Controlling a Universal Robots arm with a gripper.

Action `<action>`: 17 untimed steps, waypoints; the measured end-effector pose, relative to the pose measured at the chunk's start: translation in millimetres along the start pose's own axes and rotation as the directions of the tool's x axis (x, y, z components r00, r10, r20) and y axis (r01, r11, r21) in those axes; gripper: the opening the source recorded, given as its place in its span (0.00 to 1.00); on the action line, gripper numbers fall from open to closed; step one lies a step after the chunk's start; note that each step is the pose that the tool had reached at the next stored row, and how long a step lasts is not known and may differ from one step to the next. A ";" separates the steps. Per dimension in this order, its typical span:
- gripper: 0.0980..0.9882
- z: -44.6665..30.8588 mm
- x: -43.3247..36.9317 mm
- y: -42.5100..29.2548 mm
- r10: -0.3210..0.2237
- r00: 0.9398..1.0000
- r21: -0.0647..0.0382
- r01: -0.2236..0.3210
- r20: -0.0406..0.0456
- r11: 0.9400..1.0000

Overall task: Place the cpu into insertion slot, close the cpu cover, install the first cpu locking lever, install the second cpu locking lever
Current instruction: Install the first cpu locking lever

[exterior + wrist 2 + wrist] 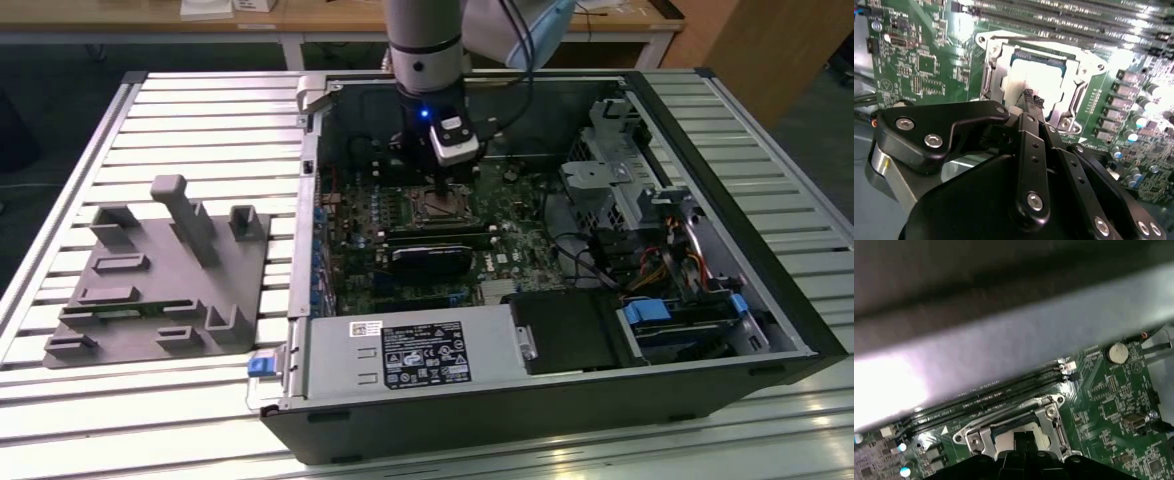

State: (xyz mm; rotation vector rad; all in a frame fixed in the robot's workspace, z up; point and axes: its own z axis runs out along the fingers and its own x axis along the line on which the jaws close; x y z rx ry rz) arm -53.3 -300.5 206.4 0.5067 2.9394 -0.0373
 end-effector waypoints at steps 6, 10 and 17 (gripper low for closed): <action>0.01 0.5 -2.6 -7.4 0.001 1.000 0.007 -0.001 0.002 1.000; 0.01 0.9 -4.0 -11.0 0.001 1.000 0.012 -0.001 0.001 1.000; 0.01 -0.6 -4.3 -11.2 0.001 1.000 0.013 -0.001 0.001 1.000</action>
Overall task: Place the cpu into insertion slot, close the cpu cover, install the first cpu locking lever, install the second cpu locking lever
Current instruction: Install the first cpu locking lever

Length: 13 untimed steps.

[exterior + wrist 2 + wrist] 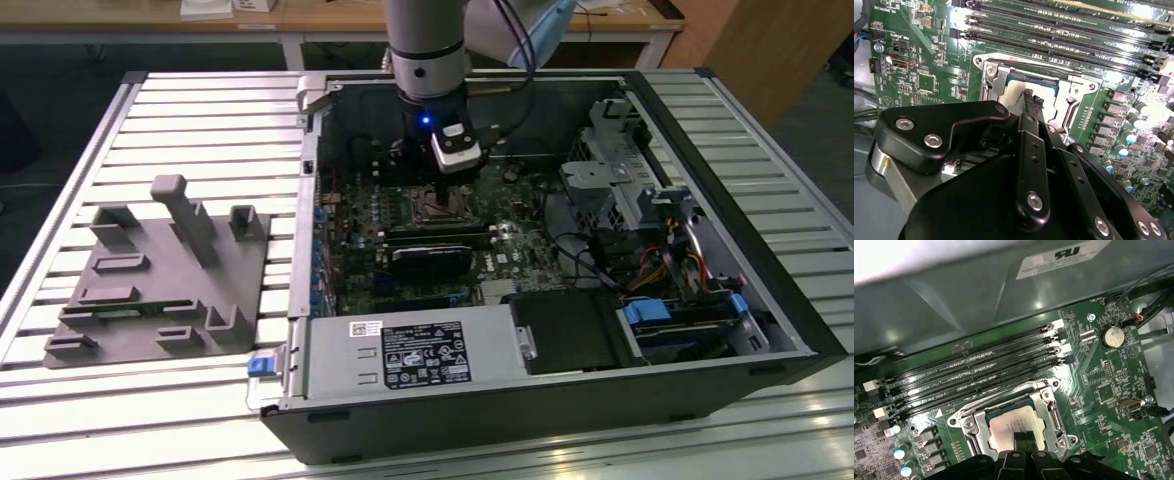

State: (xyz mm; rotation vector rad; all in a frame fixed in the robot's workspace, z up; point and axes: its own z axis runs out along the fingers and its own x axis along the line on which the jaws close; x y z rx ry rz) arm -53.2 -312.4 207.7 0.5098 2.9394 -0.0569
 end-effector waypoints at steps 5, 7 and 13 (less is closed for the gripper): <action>0.01 -11.2 -1.8 -0.1 0.000 1.000 0.000 0.000 0.000 1.000; 0.01 -15.9 -2.6 -0.1 0.000 1.000 0.000 0.000 0.000 1.000; 0.01 -21.9 -3.6 -0.2 0.000 1.000 0.000 0.000 0.000 1.000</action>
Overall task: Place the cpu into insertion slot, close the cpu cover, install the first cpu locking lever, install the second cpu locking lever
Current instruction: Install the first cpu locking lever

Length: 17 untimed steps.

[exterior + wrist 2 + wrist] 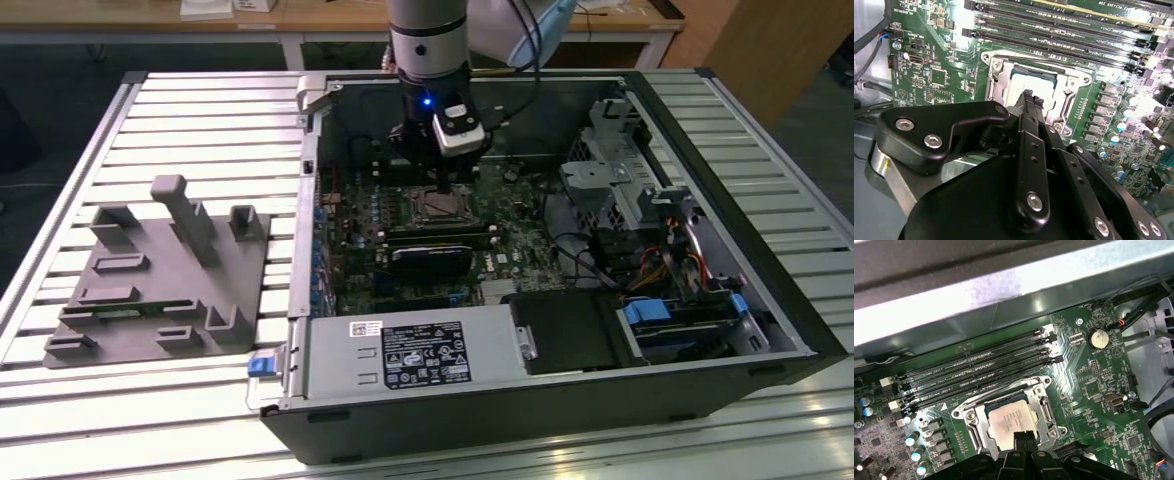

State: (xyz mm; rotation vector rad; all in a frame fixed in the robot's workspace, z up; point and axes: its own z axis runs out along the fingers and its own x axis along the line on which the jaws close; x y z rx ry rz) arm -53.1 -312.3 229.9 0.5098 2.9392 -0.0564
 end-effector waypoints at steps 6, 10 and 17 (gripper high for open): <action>0.01 0.6 -2.6 0.9 -0.001 1.000 0.007 0.001 -0.019 1.000; 0.01 2.1 -9.2 3.4 -0.004 0.998 0.022 0.005 -0.064 1.000; 0.01 2.8 -12.1 4.4 -0.005 0.995 0.034 0.008 -0.098 0.999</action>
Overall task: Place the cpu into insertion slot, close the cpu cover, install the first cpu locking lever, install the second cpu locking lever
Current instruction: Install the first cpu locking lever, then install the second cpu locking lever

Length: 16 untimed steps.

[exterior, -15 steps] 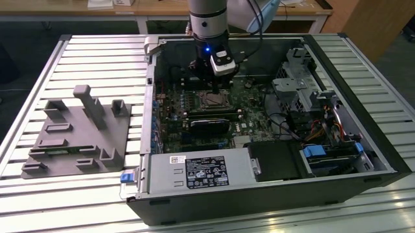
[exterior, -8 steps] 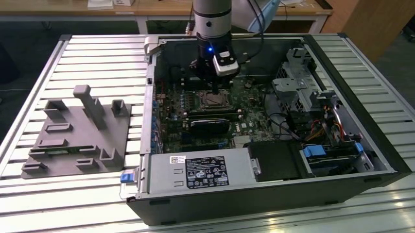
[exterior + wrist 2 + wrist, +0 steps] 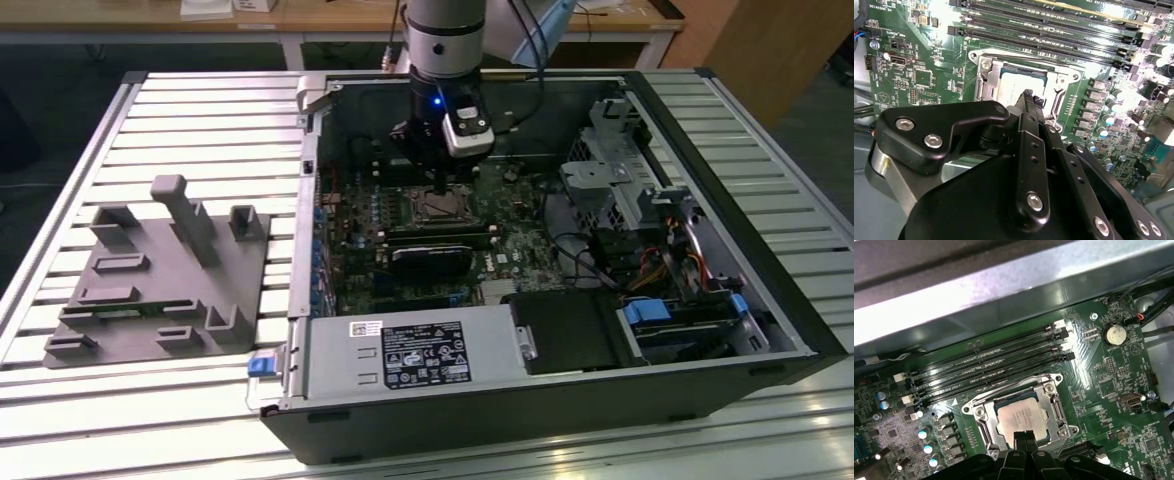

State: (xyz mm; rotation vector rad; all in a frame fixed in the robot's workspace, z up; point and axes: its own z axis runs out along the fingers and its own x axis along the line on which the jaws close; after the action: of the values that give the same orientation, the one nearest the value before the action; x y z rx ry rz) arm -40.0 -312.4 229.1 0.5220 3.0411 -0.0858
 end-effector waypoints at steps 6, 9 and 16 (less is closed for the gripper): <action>0.01 0.3 -5.2 1.8 -0.032 0.999 -0.002 0.032 0.001 0.999; 0.01 -0.4 -5.3 1.8 -0.033 0.999 -0.002 0.033 0.001 0.999; 0.01 -3.0 -5.5 1.7 -0.033 0.999 -0.002 0.033 0.001 0.999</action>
State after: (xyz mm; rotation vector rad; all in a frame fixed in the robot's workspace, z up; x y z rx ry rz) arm -34.4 -312.4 232.3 0.4710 3.0486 -0.0839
